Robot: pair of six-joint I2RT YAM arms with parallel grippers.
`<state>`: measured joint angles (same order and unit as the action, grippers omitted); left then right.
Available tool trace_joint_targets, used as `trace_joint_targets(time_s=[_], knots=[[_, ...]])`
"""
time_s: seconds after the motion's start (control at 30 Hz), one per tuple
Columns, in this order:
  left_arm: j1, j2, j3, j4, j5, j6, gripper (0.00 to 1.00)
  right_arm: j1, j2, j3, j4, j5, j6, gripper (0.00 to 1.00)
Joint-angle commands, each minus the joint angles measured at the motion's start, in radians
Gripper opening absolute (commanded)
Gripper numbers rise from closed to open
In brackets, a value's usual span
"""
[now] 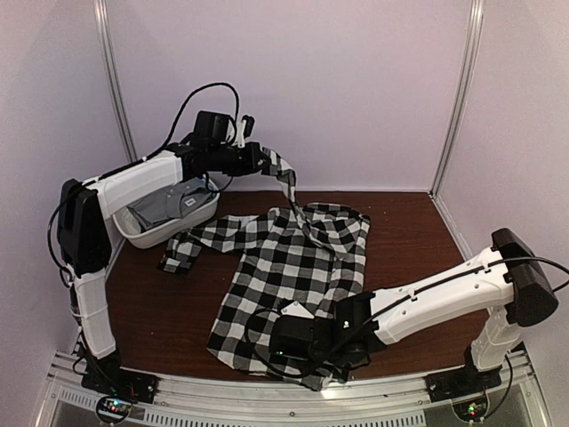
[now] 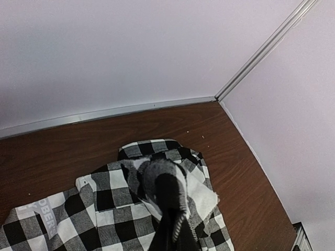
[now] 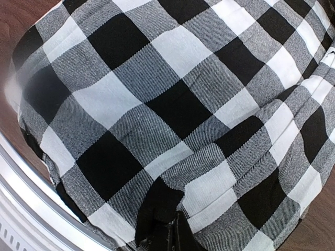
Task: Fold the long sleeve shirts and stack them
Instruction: Adjust the corner of the shirt at the center of the board.
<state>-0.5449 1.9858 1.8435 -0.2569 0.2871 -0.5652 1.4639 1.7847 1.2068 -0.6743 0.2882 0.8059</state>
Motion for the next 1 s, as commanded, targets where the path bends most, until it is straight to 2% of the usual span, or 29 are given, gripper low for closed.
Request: trace_joint_targets(time_s=[0.0,0.2,0.53,0.77,0.87,0.97], knots=[[0.016,-0.070,-0.004,0.032,-0.068,0.026,0.00,0.009,0.018,0.016,0.040,-0.023,-0.029,0.02],[0.028,-0.136,-0.066,0.079,-0.109,0.033,0.00,0.010,0.021,-0.011,0.069,-0.057,-0.028,0.02],[0.039,-0.152,-0.103,0.080,-0.131,0.038,0.00,0.009,0.013,-0.034,0.114,-0.097,-0.039,0.03],[0.039,-0.153,-0.131,0.079,-0.148,0.036,0.00,0.010,0.000,-0.048,0.159,-0.132,-0.058,0.07],[0.039,-0.155,-0.163,0.079,-0.144,0.032,0.00,0.008,-0.021,-0.056,0.179,-0.147,-0.069,0.16],[0.039,-0.165,-0.197,0.084,-0.126,0.031,0.00,0.004,-0.061,-0.064,0.195,-0.156,-0.088,0.39]])
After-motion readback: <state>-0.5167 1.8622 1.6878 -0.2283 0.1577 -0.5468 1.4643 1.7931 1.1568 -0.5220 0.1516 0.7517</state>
